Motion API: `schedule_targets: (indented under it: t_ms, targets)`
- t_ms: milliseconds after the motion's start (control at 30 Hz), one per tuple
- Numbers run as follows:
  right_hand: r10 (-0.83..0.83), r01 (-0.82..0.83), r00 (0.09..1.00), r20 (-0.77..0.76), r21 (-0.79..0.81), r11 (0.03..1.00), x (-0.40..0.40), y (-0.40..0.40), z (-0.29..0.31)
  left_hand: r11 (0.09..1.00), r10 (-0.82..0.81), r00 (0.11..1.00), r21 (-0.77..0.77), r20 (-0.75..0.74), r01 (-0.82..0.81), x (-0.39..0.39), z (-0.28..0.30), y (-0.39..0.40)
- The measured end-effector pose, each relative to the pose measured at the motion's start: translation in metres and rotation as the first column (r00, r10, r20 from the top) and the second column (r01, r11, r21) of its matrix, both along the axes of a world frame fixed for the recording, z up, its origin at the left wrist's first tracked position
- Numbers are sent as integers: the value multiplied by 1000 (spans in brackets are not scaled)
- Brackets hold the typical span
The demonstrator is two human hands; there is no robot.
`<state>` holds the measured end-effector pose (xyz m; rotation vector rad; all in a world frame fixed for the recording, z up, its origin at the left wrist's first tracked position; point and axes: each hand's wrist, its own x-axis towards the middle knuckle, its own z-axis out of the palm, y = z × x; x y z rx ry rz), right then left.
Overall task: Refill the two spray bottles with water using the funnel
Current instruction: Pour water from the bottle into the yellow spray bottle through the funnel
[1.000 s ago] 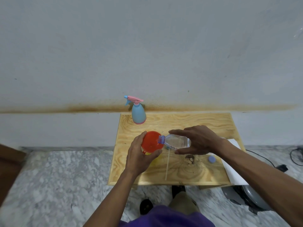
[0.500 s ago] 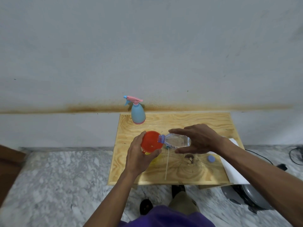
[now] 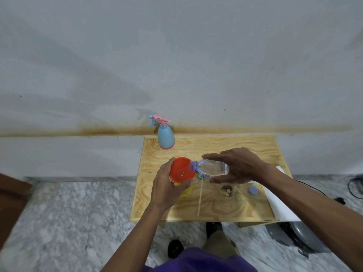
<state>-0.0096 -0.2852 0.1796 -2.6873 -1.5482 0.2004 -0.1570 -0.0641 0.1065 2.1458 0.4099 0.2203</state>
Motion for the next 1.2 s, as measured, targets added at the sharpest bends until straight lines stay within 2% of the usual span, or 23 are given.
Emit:
schedule_targets:
  t_ms: [533, 700, 900, 967, 1067, 1200]
  targets:
    - [25, -25, 1000, 8, 36, 999, -4, -3, 2, 1000, 18, 1000, -11, -21, -18, -1, 0, -1]
    - [8, -9, 1000, 18, 107, 994, -3, -5, -3, 1000, 21, 1000, -21, -21, -21, -2, 1, -2]
    - [-47, 80, 990, -135, 249, 965, -12, -5, -10, 999, 26, 999, -31, -21, -26, -1, 3, -3]
    - [-85, 164, 970, -229, 357, 919, -19, -3, -12, 999, 22, 1000, -30, -15, -22, -1, 3, -3]
    - [-153, 339, 915, -372, 506, 793, -27, -3, -19, 999, 23, 1000, -29, -16, -24, -1, 4, -2]
    - [-284, 537, 833, -475, 573, 619, -36, -13, -31, 999, 13, 1000, -37, -4, -13, -1, 6, -2]
